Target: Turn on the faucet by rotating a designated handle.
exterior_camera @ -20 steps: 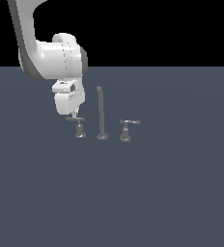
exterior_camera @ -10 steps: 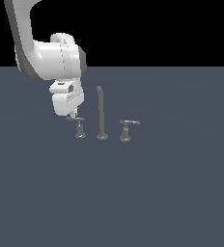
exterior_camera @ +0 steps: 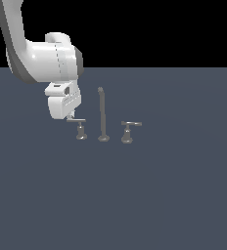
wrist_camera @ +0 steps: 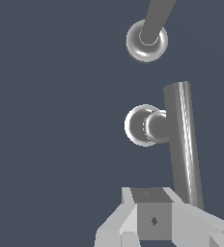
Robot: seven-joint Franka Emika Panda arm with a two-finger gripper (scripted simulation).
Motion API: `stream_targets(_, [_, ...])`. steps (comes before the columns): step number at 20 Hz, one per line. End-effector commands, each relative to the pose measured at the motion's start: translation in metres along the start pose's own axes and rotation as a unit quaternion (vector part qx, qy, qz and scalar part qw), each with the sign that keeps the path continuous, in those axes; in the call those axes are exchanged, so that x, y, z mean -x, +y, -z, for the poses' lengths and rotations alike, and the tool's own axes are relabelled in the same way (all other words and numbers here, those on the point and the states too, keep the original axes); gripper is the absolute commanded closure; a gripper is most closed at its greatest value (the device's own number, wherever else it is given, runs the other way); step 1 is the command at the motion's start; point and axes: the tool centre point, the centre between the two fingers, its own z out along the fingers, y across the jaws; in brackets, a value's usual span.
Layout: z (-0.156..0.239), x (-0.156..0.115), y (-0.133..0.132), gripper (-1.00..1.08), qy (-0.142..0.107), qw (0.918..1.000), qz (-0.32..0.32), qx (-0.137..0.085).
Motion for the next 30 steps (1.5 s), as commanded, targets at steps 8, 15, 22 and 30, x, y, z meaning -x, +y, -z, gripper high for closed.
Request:
stream_targets(8, [0.000, -0.003, 0.029, 1.08, 0.002, 1.0000, -0.007, 0.005])
stream_targets(15, [0.000, 0.001, 0.038, 1.08, -0.002, 0.9998, 0.019, 0.002])
stream_targets(22, [0.000, -0.018, 0.053, 1.08, 0.000, 1.0000, 0.003, 0.004])
stream_targets(30, [0.001, -0.037, 0.069, 1.08, 0.002, 0.9999, -0.013, 0.006])
